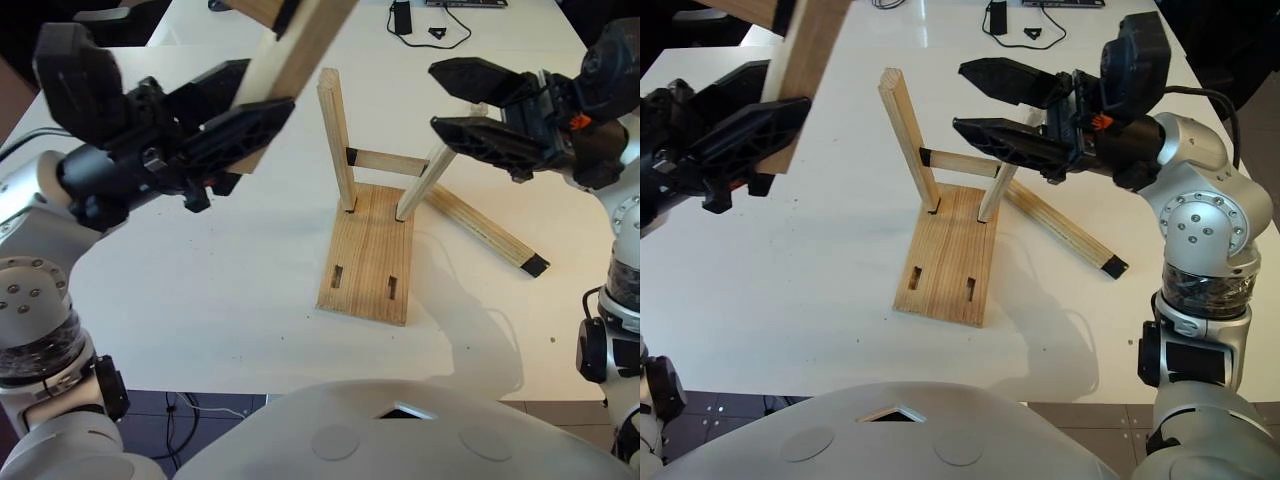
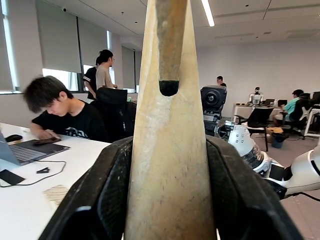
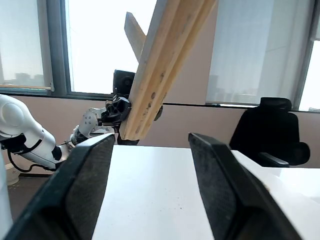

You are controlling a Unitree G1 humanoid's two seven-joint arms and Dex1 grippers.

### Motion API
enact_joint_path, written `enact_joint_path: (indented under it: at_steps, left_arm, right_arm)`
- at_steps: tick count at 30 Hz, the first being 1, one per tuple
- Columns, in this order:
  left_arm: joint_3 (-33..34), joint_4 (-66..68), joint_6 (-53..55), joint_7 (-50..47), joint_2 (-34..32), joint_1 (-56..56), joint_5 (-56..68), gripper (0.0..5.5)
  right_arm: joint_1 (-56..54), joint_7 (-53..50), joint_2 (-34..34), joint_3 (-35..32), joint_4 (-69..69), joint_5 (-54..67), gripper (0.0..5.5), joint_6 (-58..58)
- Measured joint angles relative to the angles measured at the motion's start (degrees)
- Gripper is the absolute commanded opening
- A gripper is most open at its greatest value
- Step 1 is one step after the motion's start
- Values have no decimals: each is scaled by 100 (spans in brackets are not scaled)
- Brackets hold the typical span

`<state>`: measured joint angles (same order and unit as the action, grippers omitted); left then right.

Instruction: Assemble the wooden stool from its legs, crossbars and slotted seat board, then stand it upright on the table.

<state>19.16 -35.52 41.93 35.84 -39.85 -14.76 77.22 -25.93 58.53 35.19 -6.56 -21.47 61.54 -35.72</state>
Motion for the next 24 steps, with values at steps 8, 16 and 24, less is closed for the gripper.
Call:
enact_joint_path:
  at_steps: [8,16,24]
  left_arm:
    - [-582,-62,8,52,8,0,-170,201]
    - [-921,-288,-163,117,39,81,-582,201]
    - [-1152,-438,-234,292,45,232,-866,201]
  right_arm:
    - [-266,39,-122,123,5,127,270,-168]
    - [-284,-9,-392,259,66,141,270,-286]
    - [-378,14,-576,438,105,-119,270,-250]
